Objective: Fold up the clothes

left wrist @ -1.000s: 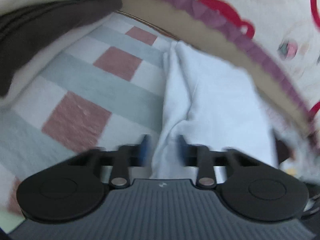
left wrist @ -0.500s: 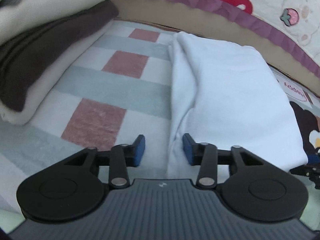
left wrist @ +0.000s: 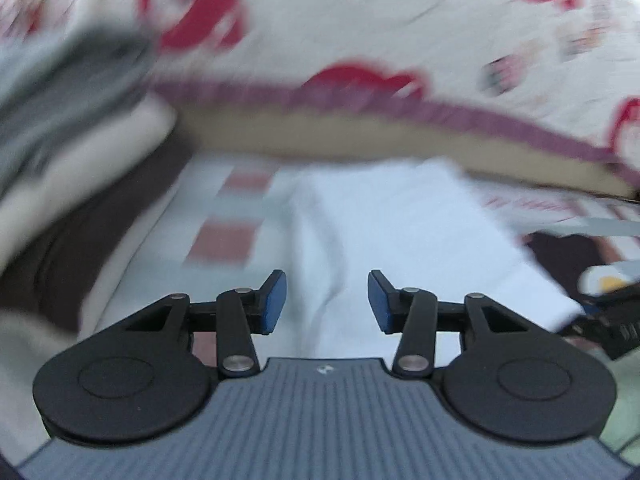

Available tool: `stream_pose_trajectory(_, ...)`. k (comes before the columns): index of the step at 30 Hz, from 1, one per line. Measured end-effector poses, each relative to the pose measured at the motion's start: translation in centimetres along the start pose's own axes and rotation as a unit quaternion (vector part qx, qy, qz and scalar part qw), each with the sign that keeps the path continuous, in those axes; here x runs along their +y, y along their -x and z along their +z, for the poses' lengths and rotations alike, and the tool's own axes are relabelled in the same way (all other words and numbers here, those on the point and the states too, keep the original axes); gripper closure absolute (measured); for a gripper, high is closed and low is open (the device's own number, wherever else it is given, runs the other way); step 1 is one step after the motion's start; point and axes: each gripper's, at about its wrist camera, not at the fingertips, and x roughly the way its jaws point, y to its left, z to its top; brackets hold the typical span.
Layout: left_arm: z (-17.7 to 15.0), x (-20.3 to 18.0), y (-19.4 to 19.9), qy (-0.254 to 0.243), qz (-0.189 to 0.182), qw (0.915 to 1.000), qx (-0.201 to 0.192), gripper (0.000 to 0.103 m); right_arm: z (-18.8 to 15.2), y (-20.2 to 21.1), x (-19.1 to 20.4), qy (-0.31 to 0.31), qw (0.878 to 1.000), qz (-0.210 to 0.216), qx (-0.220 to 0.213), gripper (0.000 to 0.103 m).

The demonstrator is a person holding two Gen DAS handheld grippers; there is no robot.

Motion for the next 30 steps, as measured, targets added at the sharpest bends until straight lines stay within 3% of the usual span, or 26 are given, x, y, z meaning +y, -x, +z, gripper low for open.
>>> stream_pose_trajectory(2,-0.1,-1.7,0.3,-0.033,-0.044,0.9984,-0.011,0.044,0.9,1.1,-0.1,-0.019,1.0,0.013,-0.016,0.087)
stream_pose_trajectory(4,-0.3,-3.3,0.6,-0.066,-0.088,0.9937,-0.022,0.041,1.7,1.7,0.0,-0.021,0.999,0.021,-0.02,0.088)
stream_pose_trajectory(9,-1.7,-6.1,-1.4,-0.102,-0.149,0.9831,0.03,0.041,3.3,2.3,0.3,-0.023,0.999,0.036,-0.03,0.089)
stream_pose_trajectory(12,-2.6,-7.9,-2.1,-0.16,-0.145,0.9754,0.043,0.031,4.2,2.2,0.3,-0.016,0.999,0.04,-0.027,0.089)
stream_pose_trajectory(14,-3.6,-9.4,-2.6,-0.221,-0.134,0.9651,0.043,0.026,4.8,2.2,0.3,-0.015,0.998,0.046,-0.029,0.089)
stream_pose_trajectory(16,-4.5,-10.9,-3.6,-0.275,-0.093,0.956,0.045,0.024,5.4,2.3,0.2,-0.017,0.998,0.054,-0.033,0.09)
stream_pose_trajectory(18,-5.2,-11.6,-4.9,-0.312,-0.038,0.9482,0.047,0.033,5.7,2.4,0.3,-0.008,0.998,0.056,-0.035,0.09)
stream_pose_trajectory(19,-4.9,-11.2,-5.4,-0.307,-0.017,0.9501,0.051,0.063,5.8,2.5,0.4,0.006,0.998,0.054,-0.032,0.09)
stream_pose_trajectory(20,-4.5,-10.8,-5.9,-0.302,0.003,0.9518,0.055,0.087,5.7,2.6,0.6,0.023,0.998,0.052,-0.03,0.09)
stream_pose_trajectory(23,-1.9,-7.5,-5.6,-0.185,-0.028,0.9808,0.056,0.088,4.9,3.6,2.0,0.102,0.993,0.031,-0.041,0.085)
stream_pose_trajectory(24,-1.1,-6.6,-5.2,-0.154,-0.035,0.9861,0.052,0.088,4.5,4.0,2.5,0.134,0.99,0.017,-0.05,0.072)
stream_pose_trajectory(25,-0.5,-5.8,-5.0,-0.129,-0.04,0.9895,0.05,0.088,3.9,4.4,3.0,0.173,0.983,-0.002,-0.059,0.042)
stream_pose_trajectory(26,-0.1,-5.2,-4.9,-0.104,-0.048,0.9922,0.049,0.088,3.2,4.6,3.6,0.219,0.973,-0.021,-0.066,0.032)
stream_pose_trajectory(27,0.3,-4.5,-4.7,-0.078,-0.056,0.9943,0.048,0.088,2.4,4.5,4.3,0.281,0.956,-0.041,-0.071,0.026)
stream_pose_trajectory(29,0.8,-3.6,-5.1,-0.03,-0.067,0.9959,0.052,0.088,0.4,3.2,5.4,0.415,0.904,-0.078,-0.067,0.026)
stream_pose_trajectory(30,1.0,-3.3,-5.2,-0.011,-0.073,0.9957,0.055,0.088,-0.2,2.3,5.5,0.451,0.885,-0.096,-0.063,0.026)
